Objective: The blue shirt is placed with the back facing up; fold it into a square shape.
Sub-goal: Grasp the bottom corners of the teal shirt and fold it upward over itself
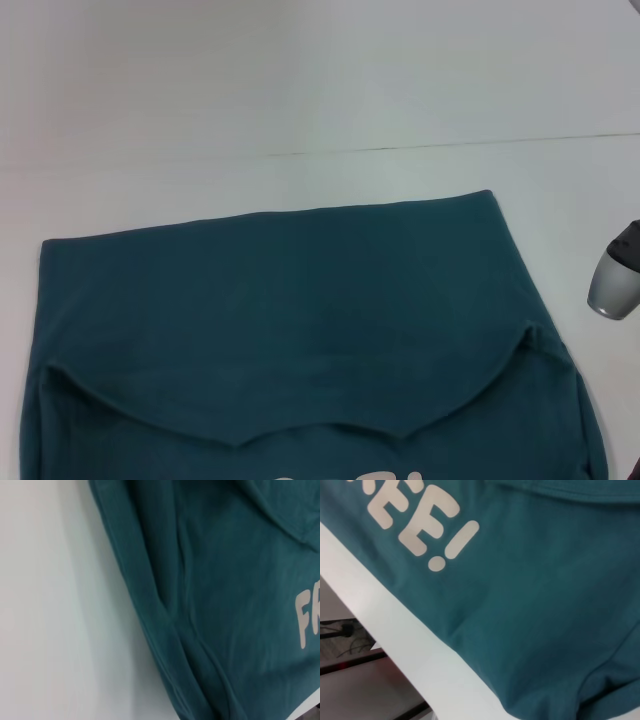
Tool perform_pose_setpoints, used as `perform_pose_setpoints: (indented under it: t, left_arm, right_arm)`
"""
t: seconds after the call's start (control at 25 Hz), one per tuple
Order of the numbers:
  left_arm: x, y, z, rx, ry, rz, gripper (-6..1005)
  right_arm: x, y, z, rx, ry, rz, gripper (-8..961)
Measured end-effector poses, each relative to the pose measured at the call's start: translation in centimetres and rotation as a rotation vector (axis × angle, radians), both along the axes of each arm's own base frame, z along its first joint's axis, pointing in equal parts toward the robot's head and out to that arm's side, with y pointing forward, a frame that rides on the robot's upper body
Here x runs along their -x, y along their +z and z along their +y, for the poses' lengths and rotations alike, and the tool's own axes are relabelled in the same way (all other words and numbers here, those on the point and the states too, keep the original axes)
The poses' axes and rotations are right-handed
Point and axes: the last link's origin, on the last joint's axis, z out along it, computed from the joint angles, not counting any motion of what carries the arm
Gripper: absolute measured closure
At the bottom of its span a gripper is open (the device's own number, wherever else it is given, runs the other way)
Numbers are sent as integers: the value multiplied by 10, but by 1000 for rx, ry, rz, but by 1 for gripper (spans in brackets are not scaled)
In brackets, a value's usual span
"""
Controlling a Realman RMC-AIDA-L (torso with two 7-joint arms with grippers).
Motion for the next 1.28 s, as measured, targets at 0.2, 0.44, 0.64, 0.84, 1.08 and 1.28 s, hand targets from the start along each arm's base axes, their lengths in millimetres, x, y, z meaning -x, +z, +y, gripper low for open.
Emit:
perform_pose_setpoints:
  t: [0.2, 0.44, 0.64, 0.84, 1.08, 1.28]
  left_arm:
    - [-1, 0, 1, -29, -30, -47, 877]
    - [0, 23, 16, -223, -59, -143, 877]
    - [-6, 40, 38, -388, -101, -192, 876]
    - [-13, 44, 60, -504, -147, -207, 876]
    - [-17, 44, 84, -638, -196, -225, 876]
    - [-20, 38, 102, -726, -216, -229, 876]
  right_arm:
    - [-1, 4, 2, -24, 21, 42, 831]
    - [-8, 36, 26, -243, 48, 127, 830]
    - [-8, 54, 46, -397, 68, 188, 830]
    - [-3, 67, 63, -554, 54, 216, 829]
    - [6, 79, 76, -671, 48, 226, 832]
    - [15, 80, 90, -737, 44, 224, 835]
